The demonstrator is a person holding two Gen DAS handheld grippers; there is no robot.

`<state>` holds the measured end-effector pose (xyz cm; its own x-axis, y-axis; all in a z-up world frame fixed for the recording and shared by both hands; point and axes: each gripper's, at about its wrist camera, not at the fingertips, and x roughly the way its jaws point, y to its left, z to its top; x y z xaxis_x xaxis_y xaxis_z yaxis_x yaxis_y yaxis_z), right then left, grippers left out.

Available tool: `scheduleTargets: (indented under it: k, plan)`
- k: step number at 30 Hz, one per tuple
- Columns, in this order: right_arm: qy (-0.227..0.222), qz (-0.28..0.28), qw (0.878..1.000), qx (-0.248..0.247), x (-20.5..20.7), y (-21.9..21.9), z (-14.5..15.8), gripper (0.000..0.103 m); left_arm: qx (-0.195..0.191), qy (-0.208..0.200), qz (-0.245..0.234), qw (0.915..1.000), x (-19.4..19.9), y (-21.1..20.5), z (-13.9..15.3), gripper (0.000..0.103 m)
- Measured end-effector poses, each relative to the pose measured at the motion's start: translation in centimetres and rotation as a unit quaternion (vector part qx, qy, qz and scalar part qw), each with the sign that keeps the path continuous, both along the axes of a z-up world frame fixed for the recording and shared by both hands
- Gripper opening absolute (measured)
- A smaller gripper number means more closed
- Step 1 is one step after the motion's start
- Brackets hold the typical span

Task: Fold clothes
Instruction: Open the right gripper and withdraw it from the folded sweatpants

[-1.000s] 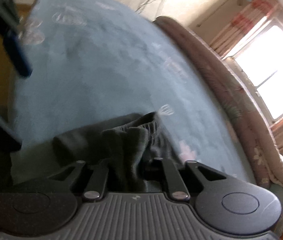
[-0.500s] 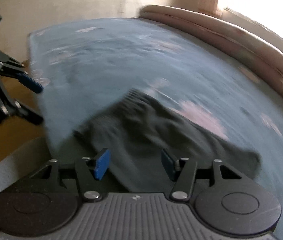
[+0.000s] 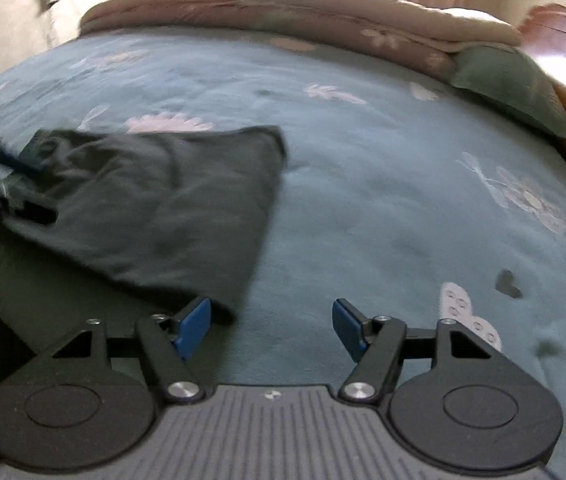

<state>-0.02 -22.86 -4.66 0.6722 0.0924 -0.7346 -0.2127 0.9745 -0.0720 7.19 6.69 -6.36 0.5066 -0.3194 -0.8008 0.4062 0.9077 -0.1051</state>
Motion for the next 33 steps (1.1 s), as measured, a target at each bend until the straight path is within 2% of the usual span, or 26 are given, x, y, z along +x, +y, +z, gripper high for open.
scheduleTargets:
  k: [1, 2, 4, 8, 10, 12, 14, 16, 17, 21, 22, 25, 27, 30, 33]
  plan:
    - [-0.005, -0.006, 1.000, 0.003, 0.1, -0.3, 0.1, 0.064, -0.006, 0.008, 0.011, 0.9999, 0.2, 1.3, -0.7, 0.080]
    - [-0.009, -0.011, 1.000, 0.006, 0.5, -0.5, 0.2, 0.047, -0.023, 0.013, 0.015, 0.9995, 0.1, 2.4, -0.9, 0.081]
    - [-0.018, -0.015, 1.000, 0.019, 1.5, -0.9, 0.5, 0.035, -0.065, 0.018, 0.012, 0.9977, -0.2, 4.2, -0.5, 0.081]
    - [-0.029, 0.017, 0.998, 0.056, 4.2, 0.1, 0.5, 0.034, -0.025, 0.008, -0.005, 0.9996, -0.4, 3.1, -0.4, 0.081]
    - [-0.019, 0.039, 0.997, 0.071, 5.3, 1.1, -0.2, 0.033, -0.015, 0.007, -0.008, 0.9998, -0.3, 2.7, -0.5, 0.081]
    - [0.013, 0.057, 0.997, 0.059, 6.2, 2.1, -2.5, 0.033, -0.021, 0.010, -0.006, 0.9997, -0.2, 2.9, -0.5, 0.081]
    - [0.007, 0.060, 0.997, 0.054, 6.0, 2.0, -3.7, 0.034, -0.030, 0.013, -0.006, 0.9995, -0.1, 3.3, -0.5, 0.081]
    - [0.013, 0.050, 0.997, 0.056, 5.9, 1.3, -2.8, 0.033, -0.040, 0.018, 0.001, 0.9991, -0.1, 3.6, 0.0, 0.081]
    - [0.002, 0.048, 0.998, 0.052, 5.6, 1.2, -2.1, 0.033, -0.045, 0.021, 0.006, 0.9987, 0.0, 3.7, 0.4, 0.081]
    - [-0.031, 0.053, 0.995, 0.077, 5.4, 1.5, -0.3, 0.033, -0.077, -0.008, 0.005, 0.9970, 0.8, 3.3, 2.3, 0.085]
    - [-0.023, 0.057, 0.995, 0.083, 5.7, 1.8, -0.6, 0.033, -0.081, -0.013, 0.003, 0.9966, 1.3, 3.1, 2.4, 0.086]
    - [0.017, 0.065, 0.995, 0.080, 6.4, 2.9, -2.9, 0.034, -0.053, -0.020, 0.019, 0.9982, 2.7, 2.8, 1.4, 0.086]
    - [0.009, 0.061, 0.994, 0.093, 5.6, 2.4, -3.7, 0.034, -0.011, -0.008, 0.049, 0.9987, 3.4, 3.5, 0.0, 0.085]
    - [0.015, 0.048, 0.992, 0.120, 5.6, 1.3, -2.5, 0.034, -0.041, -0.007, 0.049, 0.9979, 3.0, 4.9, 0.0, 0.086]
    - [-0.014, 0.044, 0.994, 0.098, 7.3, 1.8, -1.0, 0.034, -0.066, -0.022, 0.040, 0.9968, 2.8, 5.1, 1.2, 0.087]
